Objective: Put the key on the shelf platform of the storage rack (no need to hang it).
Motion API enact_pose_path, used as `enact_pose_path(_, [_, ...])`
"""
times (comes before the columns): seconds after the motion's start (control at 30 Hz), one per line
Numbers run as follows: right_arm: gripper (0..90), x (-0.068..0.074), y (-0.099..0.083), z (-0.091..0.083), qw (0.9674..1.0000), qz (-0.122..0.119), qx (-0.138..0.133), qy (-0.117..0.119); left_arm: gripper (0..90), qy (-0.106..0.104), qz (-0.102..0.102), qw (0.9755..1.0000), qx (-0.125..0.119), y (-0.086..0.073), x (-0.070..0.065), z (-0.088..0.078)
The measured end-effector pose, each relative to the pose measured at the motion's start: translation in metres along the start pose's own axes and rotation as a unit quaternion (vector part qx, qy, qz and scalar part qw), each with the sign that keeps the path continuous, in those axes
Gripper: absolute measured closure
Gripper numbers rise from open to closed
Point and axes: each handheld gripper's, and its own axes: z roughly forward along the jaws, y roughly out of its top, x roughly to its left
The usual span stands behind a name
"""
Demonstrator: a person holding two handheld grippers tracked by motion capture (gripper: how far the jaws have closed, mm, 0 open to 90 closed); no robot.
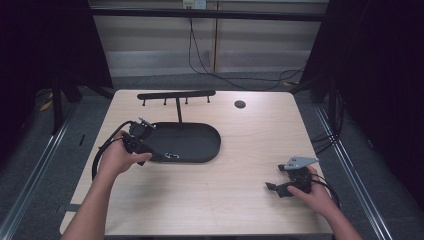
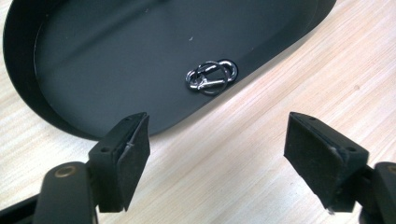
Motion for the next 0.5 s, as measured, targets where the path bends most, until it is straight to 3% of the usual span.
enact_pose_path(0.5, [11.5,0.000,0.000,0.000,1.0000,0.000,0.000,0.000,18.8,-0.005,-0.009,0.9998,-0.017,-0.015,0.005,-0.002])
